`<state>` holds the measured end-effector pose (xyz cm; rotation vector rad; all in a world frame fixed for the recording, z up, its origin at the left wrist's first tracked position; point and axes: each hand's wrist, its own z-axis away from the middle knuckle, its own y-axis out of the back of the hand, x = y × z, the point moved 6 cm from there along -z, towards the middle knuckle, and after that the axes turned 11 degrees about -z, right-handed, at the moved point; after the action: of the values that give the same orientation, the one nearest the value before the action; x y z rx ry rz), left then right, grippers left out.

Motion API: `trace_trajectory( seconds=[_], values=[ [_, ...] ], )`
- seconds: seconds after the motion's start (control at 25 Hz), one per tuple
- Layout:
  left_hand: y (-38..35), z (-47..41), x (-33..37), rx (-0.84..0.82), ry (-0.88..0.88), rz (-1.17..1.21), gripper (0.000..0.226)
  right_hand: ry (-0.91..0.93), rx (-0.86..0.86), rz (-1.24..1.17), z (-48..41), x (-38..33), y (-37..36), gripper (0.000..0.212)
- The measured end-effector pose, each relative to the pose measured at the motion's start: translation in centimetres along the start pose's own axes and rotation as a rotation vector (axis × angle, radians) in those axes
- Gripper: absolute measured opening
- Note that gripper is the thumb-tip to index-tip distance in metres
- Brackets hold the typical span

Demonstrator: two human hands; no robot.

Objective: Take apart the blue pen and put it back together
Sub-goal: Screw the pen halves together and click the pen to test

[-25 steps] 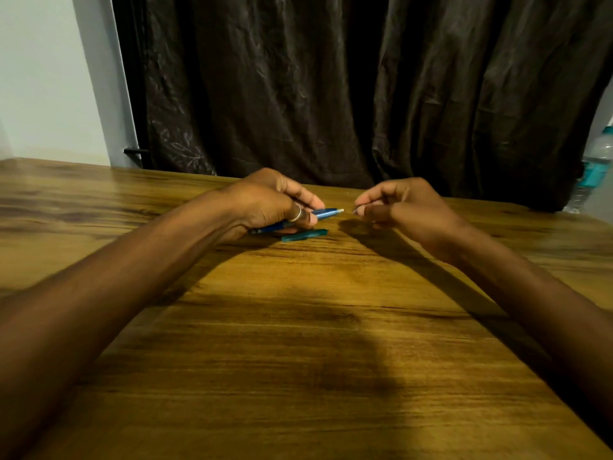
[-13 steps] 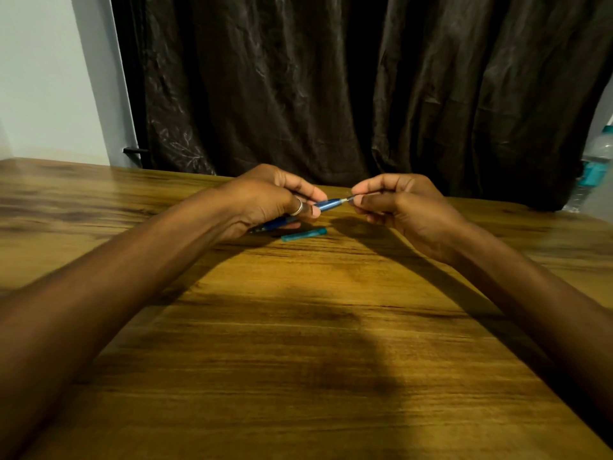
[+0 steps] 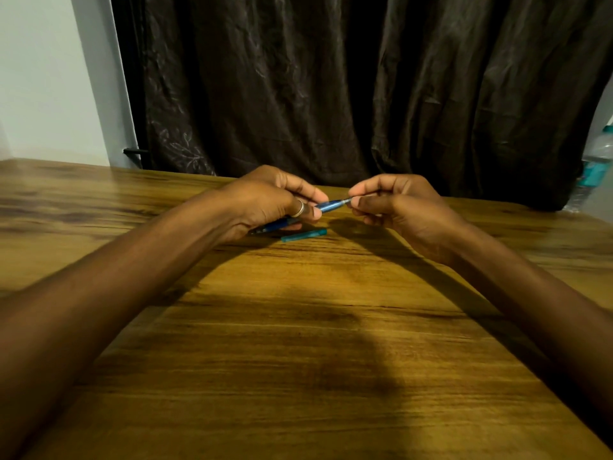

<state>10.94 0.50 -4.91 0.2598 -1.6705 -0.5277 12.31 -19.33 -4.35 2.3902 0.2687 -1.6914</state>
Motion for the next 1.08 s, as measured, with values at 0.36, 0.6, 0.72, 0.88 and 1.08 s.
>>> trace_trajectory(
  seconds=[0.36,0.6,0.72,0.88,1.08],
  values=[
    [-0.2,0.0,0.0,-0.013,-0.001,-0.01,0.026,0.007,-0.012,0.067,0.5,-0.4,-0.8,0.013],
    [-0.3,0.1,0.2,-0.008,-0.023,0.004,0.025,0.037,-0.012,0.075,0.6,-0.5,-1.0,0.012],
    [-0.4,0.2,0.2,-0.005,-0.03,0.005,0.025,0.042,-0.008,0.074,0.5,-0.3,-1.1,0.012],
    [-0.4,0.4,0.5,0.0,-0.026,0.036,0.024,0.005,0.003,-0.005,0.3,0.0,-0.9,0.012],
    [-0.8,0.6,0.9,0.017,-0.042,0.092,0.02,-0.048,0.0,-0.122,0.3,0.3,-1.0,0.006]
  ],
)
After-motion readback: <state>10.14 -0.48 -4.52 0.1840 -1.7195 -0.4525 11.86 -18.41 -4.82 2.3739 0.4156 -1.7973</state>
